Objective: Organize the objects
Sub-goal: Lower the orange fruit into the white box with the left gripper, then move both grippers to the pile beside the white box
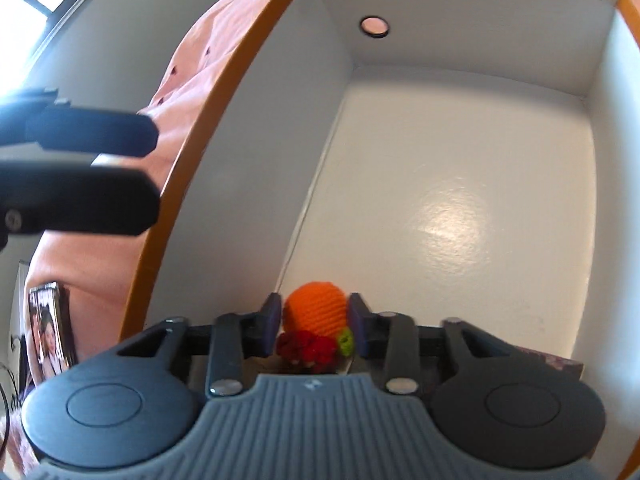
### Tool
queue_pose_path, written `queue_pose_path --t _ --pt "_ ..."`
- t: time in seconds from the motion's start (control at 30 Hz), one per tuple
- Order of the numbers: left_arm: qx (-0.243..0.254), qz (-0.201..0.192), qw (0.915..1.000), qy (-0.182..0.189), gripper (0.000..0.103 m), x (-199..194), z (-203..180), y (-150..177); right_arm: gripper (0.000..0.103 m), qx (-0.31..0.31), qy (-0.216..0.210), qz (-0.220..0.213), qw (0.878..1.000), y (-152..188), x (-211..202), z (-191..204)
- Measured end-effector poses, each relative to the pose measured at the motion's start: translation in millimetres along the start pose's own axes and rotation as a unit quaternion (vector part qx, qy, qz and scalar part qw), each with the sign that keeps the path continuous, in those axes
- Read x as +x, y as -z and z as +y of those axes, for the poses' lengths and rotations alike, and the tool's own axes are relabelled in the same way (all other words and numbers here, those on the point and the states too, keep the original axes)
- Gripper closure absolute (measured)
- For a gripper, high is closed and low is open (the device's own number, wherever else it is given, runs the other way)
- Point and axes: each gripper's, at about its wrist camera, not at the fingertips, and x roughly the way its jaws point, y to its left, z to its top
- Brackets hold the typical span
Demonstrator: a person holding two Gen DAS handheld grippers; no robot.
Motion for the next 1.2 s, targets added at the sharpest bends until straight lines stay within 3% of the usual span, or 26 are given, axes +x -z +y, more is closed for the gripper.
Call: queue_pose_path --t 0.13,0.43,0.53,0.7,0.83,1.0,1.2 --pt "-0.002 -0.002 1.0000 0.008 0.046 0.2 0.1 2.7 0.071 -0.059 -0.001 0.008 0.998 -2.1 2.2 10.2" --pt "-0.008 0.002 0.9999 0.009 0.046 4.0 -4.0 4.6 0.072 -0.006 0.025 0.009 1.000 0.0 -7.9 -1.6" --pt "-0.005 0.006 0.9999 0.012 0.046 5.2 -6.6 4.6 0.078 0.019 0.018 0.016 1.000 2.3 -11.6 -7.4" --pt "-0.003 0.005 0.9999 0.014 0.046 4.8 -12.8 4.0 0.075 0.022 0.011 0.005 1.000 5.2 -10.4 -3.1" --pt "0.003 0.001 1.0000 0.007 0.046 1.8 -22.8 4.3 0.074 0.017 0.016 -0.028 0.999 11.7 -34.8 3.1" --pt "0.032 -0.043 0.9985 0.011 0.046 -7.7 -48.7 4.0 0.074 0.019 0.037 -0.090 0.995 27.8 -81.5 -0.9" --pt "0.120 -0.081 0.9895 0.005 0.048 -6.6 -99.1 -3.6 0.074 0.059 0.093 -0.188 0.976 55.4 -150.8 -37.7"
